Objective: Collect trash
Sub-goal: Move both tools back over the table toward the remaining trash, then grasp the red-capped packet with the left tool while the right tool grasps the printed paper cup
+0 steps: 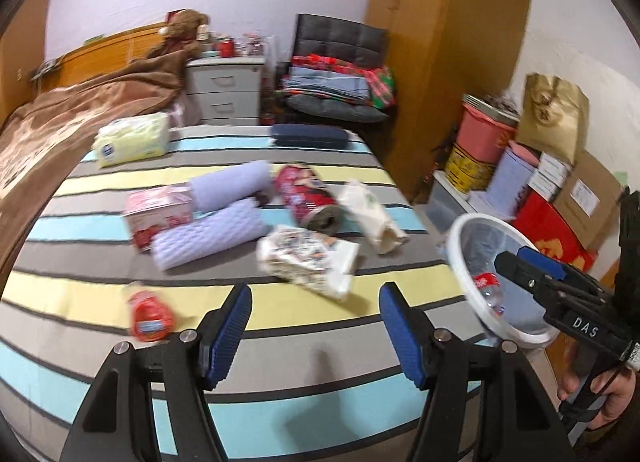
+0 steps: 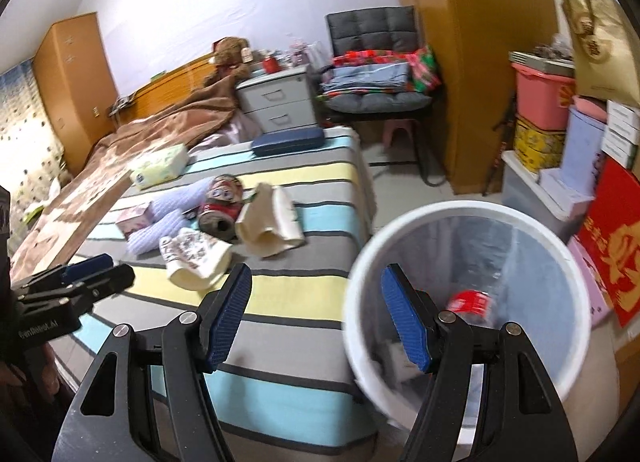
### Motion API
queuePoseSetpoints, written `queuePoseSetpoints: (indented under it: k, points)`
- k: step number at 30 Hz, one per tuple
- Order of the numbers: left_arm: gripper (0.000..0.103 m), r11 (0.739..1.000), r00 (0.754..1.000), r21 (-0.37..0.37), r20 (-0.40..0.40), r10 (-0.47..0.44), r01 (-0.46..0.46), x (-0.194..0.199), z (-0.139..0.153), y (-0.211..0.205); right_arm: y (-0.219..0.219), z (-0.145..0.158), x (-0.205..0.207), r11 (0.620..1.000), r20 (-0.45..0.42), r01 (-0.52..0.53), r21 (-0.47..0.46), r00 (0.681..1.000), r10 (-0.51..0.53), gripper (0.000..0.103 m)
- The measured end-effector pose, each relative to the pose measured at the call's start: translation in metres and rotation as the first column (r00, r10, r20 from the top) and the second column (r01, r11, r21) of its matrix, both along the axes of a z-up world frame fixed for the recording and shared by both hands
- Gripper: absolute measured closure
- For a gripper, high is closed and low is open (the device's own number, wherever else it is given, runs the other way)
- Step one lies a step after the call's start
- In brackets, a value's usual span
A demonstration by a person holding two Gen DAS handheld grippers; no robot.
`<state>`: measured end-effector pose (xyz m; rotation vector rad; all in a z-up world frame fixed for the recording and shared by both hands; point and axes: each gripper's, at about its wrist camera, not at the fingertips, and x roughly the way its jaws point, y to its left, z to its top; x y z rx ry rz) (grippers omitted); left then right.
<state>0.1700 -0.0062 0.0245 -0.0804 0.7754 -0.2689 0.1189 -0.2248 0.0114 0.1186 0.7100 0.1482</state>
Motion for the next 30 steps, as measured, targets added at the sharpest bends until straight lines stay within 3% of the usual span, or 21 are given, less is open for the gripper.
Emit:
queuePoseSetpoints:
  k: [8, 15, 23, 30]
  points:
    - [0.037, 0.991, 0.991, 0.021, -0.013, 0.13, -0.13, 0.004, -0.007, 0.054, 0.04, -0.01, 0.018, 0.992, -0.036, -0.128, -0.022, 0.991, 0.127, 0.034]
    - [0.037, 0.981, 0.98, 0.025, -0.039, 0.194, -0.193, 0.006, -0.023, 0.088, 0.062, -0.016, 0.031, 0.975, -0.04, -0.22, 0.046, 0.974, 0.221, 0.034]
    - [0.037, 0.975, 0.972, 0.025, -0.086, 0.221, -0.22, 0.016, -0.043, 0.11, 0.1, -0.024, 0.039, 0.937, -0.078, -0.348, 0.001, 0.934, 0.347, 0.034]
    - [0.037, 0.977, 0.972, -0.025, -0.105, 0.208, -0.212, 0.027, -0.051, 0.118, 0.116, -0.029, 0.045, 0.931, -0.114, -0.359, -0.069, 0.93, 0.351, 0.034]
